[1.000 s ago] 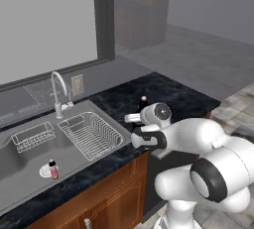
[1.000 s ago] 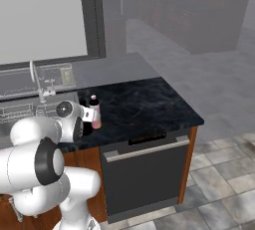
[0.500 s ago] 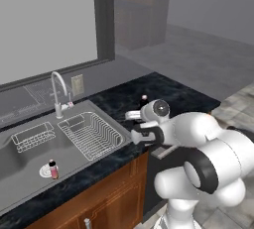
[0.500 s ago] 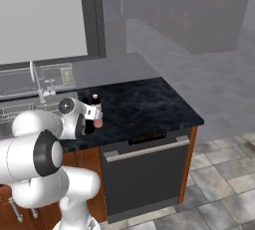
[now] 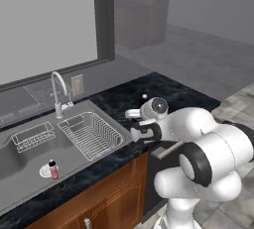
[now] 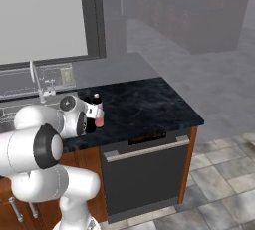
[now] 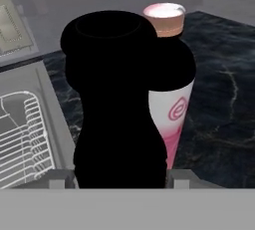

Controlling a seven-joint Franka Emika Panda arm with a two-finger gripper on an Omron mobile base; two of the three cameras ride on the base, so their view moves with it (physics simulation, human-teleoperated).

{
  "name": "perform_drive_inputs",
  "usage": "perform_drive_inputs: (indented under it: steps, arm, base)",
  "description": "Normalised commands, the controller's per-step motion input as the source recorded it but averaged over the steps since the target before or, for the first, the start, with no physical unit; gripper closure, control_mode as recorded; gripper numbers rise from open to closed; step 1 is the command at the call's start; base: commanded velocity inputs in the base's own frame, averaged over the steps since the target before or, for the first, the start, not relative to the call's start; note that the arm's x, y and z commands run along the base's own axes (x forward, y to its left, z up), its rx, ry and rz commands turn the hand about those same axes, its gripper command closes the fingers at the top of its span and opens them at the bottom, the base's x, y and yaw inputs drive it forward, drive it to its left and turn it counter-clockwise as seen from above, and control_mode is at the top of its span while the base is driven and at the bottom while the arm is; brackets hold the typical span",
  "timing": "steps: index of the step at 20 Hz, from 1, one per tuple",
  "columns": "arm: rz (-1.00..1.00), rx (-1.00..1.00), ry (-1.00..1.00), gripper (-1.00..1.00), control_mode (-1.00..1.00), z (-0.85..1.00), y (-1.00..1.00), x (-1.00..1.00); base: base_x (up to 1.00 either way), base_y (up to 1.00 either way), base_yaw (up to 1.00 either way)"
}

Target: Place the large bottle from the dining counter next to the other large bottle outside the sink, and place the small bottle from the dining counter next to the other small bottle inside the sink.

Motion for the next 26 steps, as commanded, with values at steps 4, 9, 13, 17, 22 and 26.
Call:
perform_drive_inputs:
  steps: [4,9,13,17,22,26]
  arm:
    - [0.00,0.00,0.00,1.00,-1.00,-0.30,0.08,-0.03]
    - [0.00,0.00,0.00,1.00,-1.00,-0.37,0.13,-0.05]
    - [0.00,0.00,0.00,1.00,-1.00,-0.48,0.20,-0.10]
    - [0.00,-0.01,0.00,-1.00,-1.00,-0.46,0.27,-0.23]
    - [0.00,-0.03,-0.07,-1.00,-1.00,-0.27,0.06,-0.49]
    - [0.00,-0.01,-0.12,-1.00,-1.00,-0.09,-0.12,-0.58]
  base:
    - [0.00,0.00,0.00]
    - [0.00,0.00,0.00]
    - [0.00,0.00,0.00]
    - [0.00,0.00,0.00]
    - [0.00,0.00,0.00]
    - [0.00,0.00,0.00]
